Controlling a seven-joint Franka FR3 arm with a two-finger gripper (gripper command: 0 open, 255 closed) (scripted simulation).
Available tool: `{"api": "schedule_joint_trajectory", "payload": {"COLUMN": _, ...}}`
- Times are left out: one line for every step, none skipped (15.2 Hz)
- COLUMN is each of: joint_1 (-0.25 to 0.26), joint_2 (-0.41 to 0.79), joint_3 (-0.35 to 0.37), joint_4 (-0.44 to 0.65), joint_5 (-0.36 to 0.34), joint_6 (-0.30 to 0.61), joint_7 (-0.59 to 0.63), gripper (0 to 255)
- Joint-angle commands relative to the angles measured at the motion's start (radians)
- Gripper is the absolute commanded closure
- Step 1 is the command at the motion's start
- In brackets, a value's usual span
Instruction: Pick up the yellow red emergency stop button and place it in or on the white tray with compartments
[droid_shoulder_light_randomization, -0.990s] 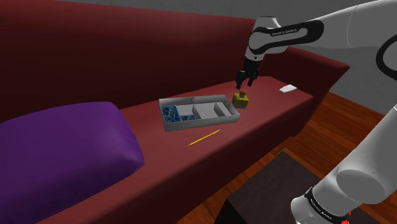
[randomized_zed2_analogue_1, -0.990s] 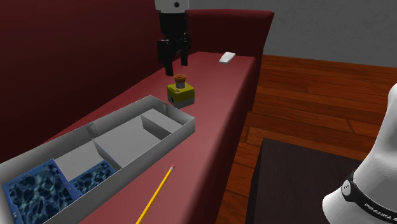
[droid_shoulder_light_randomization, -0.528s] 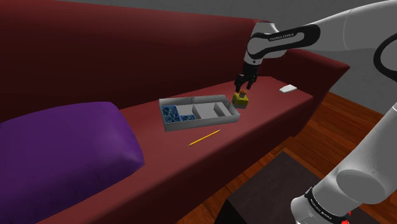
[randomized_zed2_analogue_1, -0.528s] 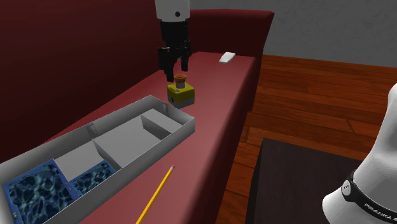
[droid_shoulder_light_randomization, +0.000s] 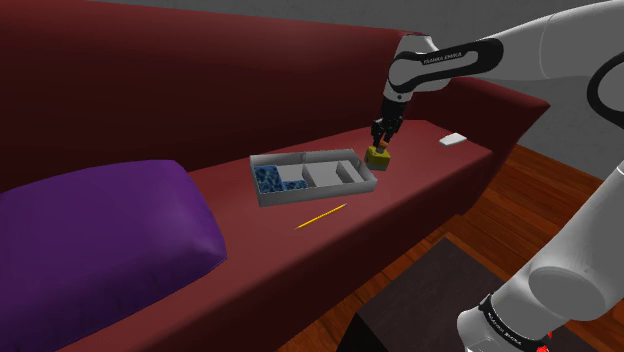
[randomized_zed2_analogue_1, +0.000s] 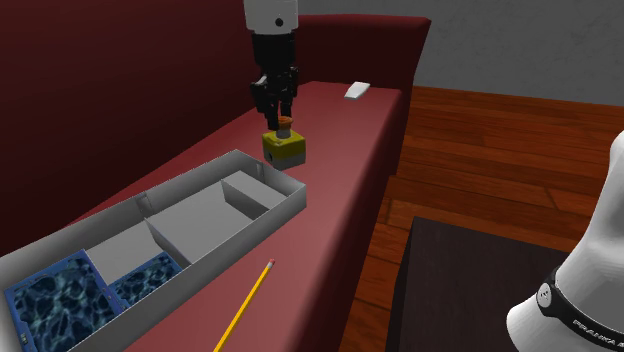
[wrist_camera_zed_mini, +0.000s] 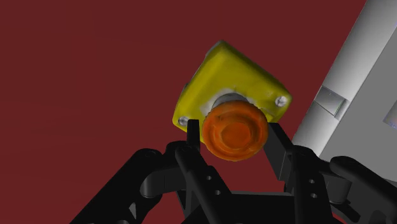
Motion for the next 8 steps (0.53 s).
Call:
{"api": "schedule_joint_trajectory", "payload": {"joint_1": 0.000, "joint_2": 0.000, "joint_3": 0.000, "joint_4": 0.000, "joint_5": 0.000, "joint_6": 0.000, "joint_7": 0.000, "gripper": 255}}
{"api": "schedule_joint_trajectory", "payload": {"joint_1": 0.000, "joint_2": 0.000, "joint_3": 0.000, "joint_4": 0.000, "joint_5": 0.000, "joint_6": 0.000, "joint_7": 0.000, "gripper": 255}}
{"api": "schedule_joint_trajectory", "payload": {"joint_1": 0.000, "joint_2": 0.000, "joint_3": 0.000, "joint_4": 0.000, "joint_5": 0.000, "joint_6": 0.000, "joint_7": 0.000, "gripper": 255}}
{"api": "schedule_joint_trajectory", "payload": {"joint_1": 0.000, "joint_2": 0.000, "joint_3": 0.000, "joint_4": 0.000, "joint_5": 0.000, "joint_6": 0.000, "joint_7": 0.000, "gripper": 255}}
{"api": "schedule_joint_trajectory", "payload": {"joint_1": 0.000, "joint_2": 0.000, "joint_3": 0.000, "joint_4": 0.000, "joint_5": 0.000, "joint_6": 0.000, "joint_7": 0.000, "gripper": 255}}
{"api": "schedule_joint_trajectory", "payload": {"joint_1": 0.000, "joint_2": -0.004, "joint_3": 0.000, "joint_4": 0.009, "joint_5": 0.000, "joint_6": -0.013, "joint_7": 0.000, "gripper": 255}}
{"api": "schedule_joint_trajectory", "payload": {"joint_1": 0.000, "joint_2": -0.007, "joint_3": 0.000, "joint_4": 0.018, "joint_5": -0.001, "joint_6": -0.025, "joint_7": 0.000, "gripper": 255}}
{"api": "schedule_joint_trajectory", "payload": {"joint_1": 0.000, "joint_2": -0.010, "joint_3": 0.000, "joint_4": 0.028, "joint_5": -0.001, "joint_6": -0.038, "joint_7": 0.001, "gripper": 255}}
